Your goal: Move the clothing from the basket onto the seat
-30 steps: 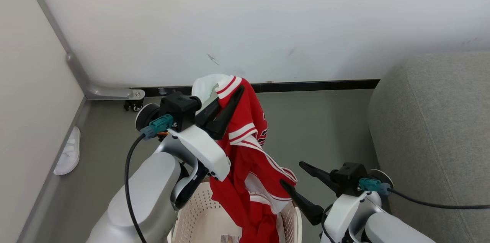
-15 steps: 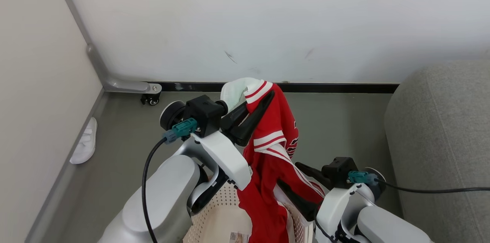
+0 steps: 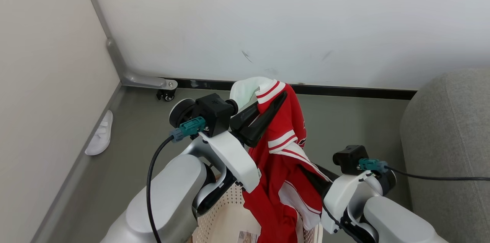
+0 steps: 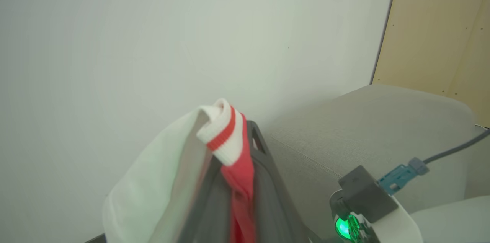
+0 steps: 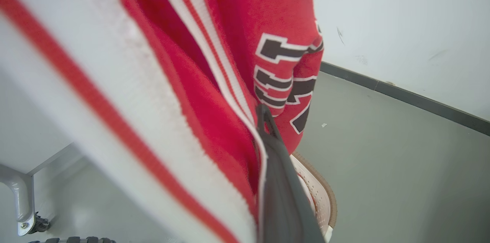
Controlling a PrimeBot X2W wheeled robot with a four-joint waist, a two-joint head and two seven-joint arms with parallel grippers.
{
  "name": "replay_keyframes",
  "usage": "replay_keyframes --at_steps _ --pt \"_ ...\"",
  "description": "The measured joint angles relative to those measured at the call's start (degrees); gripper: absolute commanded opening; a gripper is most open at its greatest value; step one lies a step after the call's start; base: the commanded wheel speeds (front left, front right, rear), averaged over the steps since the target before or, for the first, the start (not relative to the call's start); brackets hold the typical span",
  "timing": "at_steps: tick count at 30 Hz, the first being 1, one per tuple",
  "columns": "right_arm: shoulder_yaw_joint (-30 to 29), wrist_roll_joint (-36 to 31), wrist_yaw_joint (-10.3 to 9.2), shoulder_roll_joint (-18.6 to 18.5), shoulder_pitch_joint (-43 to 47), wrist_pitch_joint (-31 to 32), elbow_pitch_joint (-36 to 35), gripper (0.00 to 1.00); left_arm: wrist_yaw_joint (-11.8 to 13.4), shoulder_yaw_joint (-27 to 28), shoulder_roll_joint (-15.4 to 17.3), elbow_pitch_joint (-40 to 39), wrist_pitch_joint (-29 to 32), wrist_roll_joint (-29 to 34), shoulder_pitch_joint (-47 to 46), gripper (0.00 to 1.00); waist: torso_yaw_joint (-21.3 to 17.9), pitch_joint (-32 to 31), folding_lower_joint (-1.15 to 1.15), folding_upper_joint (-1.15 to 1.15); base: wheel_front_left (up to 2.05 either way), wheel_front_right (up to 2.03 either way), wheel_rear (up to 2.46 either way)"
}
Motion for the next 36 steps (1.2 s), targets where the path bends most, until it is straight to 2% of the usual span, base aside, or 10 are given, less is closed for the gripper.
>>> replay_keyframes --at_steps 3,10,16,20,21,22,25,26,27,36 --pt "-1.87 0.03 0.0 -0.01 -0.01 0.0 0.58 0.0 0.0 -0.07 -0.02 -0.56 0.23 -0.56 0.13 0.0 0.46 -0.02 0.0 0.0 0.0 0.0 0.0" --pt "-10.5 -0.8 -0.01 -0.15 -1.19 0.0 -0.57 0.0 0.62 0.03 0.05 -0.56 0.58 -1.91 3.03 0.0 0.3 -0.25 0.0 0.0 0.0 0.0 0.0" --pt "-11.79 -1.85 -0.01 -0.2 -0.85 0.0 -2.18 0.0 0.89 -0.12 0.79 0.16 0.75 -1.92 4.89 0.0 -0.52 -0.51 0.0 0.0 0.0 0.0 0.0" --pt "-14.8 -3.34 -0.01 -0.65 -0.78 0.0 -4.23 0.0 1.32 0.08 1.93 0.38 0.75 -2.18 6.07 0.0 -1.2 -0.7 0.0 0.0 0.0 0.0 0.0" --pt "-15.51 -3.63 -0.01 -0.82 -0.78 0.0 -4.75 0.0 1.4 0.16 2.13 0.44 0.75 -2.26 6.3 0.08 -1.38 -0.75 0.0 0.0 0.0 0.0 0.0" --pt "-16.39 -3.97 -0.01 -0.94 -0.69 0.0 -5.22 0.0 1.41 0.26 2.31 0.45 0.75 -2.31 6.55 0.25 -1.57 -0.79 0.0 0.0 0.0 0.0 0.0" --pt "-18.81 -4.79 -0.01 -1.49 0.27 0.0 -6.98 0.0 2.02 0.41 2.93 0.56 0.75 -2.32 7.46 0.47 -2.15 -0.93 0.0 0.0 0.0 0.0 0.0" --pt "-19.45 -5.05 -0.01 -1.62 0.71 0.0 -7.48 0.0 2.04 0.48 3.14 0.58 0.75 -2.32 7.69 0.87 -2.34 -0.97 0.0 0.0 0.0 0.0 0.0" --pt "-20.23 -5.11 -0.01 -1.65 1.16 0.0 -8.11 0.0 2.05 0.55 3.21 0.59 0.75 -2.33 8.01 1.0 -2.53 -1.01 0.0 0.0 0.0 0.0 0.0" --pt "-24.77 -7.72 -0.01 -2.02 3.01 0.0 -12.76 0.0 2.08 0.98 3.85 0.52 0.74 -2.56 8.7 1.0 -4.23 -1.15 0.0 0.0 0.0 0.0 0.0"
